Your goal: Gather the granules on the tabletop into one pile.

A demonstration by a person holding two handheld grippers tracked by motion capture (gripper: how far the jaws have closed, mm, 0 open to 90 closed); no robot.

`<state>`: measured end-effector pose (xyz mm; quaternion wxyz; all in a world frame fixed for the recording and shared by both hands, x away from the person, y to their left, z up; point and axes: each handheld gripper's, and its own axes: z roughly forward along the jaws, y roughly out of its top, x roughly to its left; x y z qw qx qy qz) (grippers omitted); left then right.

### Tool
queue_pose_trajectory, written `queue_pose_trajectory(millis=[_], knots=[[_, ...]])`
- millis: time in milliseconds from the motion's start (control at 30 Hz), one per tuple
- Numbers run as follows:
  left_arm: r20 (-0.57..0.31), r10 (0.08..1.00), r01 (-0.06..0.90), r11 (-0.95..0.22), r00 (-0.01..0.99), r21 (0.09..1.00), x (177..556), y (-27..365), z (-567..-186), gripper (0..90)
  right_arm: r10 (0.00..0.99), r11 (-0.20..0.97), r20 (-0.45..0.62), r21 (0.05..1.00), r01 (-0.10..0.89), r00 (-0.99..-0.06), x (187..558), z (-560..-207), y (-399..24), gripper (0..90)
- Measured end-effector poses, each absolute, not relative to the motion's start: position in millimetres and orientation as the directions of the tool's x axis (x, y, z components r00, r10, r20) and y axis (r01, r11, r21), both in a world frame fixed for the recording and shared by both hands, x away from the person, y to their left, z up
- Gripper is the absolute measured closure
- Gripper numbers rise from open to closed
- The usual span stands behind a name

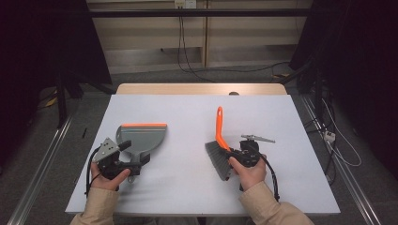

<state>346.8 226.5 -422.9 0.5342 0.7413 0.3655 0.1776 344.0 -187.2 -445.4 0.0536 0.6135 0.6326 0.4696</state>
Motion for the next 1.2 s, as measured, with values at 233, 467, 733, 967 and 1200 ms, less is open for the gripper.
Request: queue_pose_trajectory(millis=[233, 467, 733, 967, 1200], knots=[[-0.126, 0.731, 0.351, -0.164, 0.671, 0.922, 348, 226, -423, 4.9, 0.786, -0.245, 0.572, 0.638, 0.730, -0.236, 347, -441, -187, 70.9], [-0.132, 0.733, 0.353, -0.155, 0.667, 0.923, 348, 227, -423, 4.9, 0.786, -0.235, 0.541, 0.710, 0.663, -0.300, 354, -415, -195, 71.0], [-0.135, 0.735, 0.356, -0.153, 0.664, 0.922, 349, 228, -423, 4.9, 0.829, -0.053, 0.344, 0.834, 0.549, -0.442, 380, -406, -218, 71.0], [-0.136, 0.735, 0.358, -0.153, 0.664, 0.921, 350, 228, -424, 4.9, 0.780, 0.254, 0.052, 0.885, 0.391, -0.623, 401, -412, -214, 71.0], [-0.142, 0.737, 0.362, -0.147, 0.661, 0.921, 350, 229, -424, 4.9, 0.620, 0.461, -0.134, 0.859, 0.221, -0.773, 420, -425, -206, 71.0]])
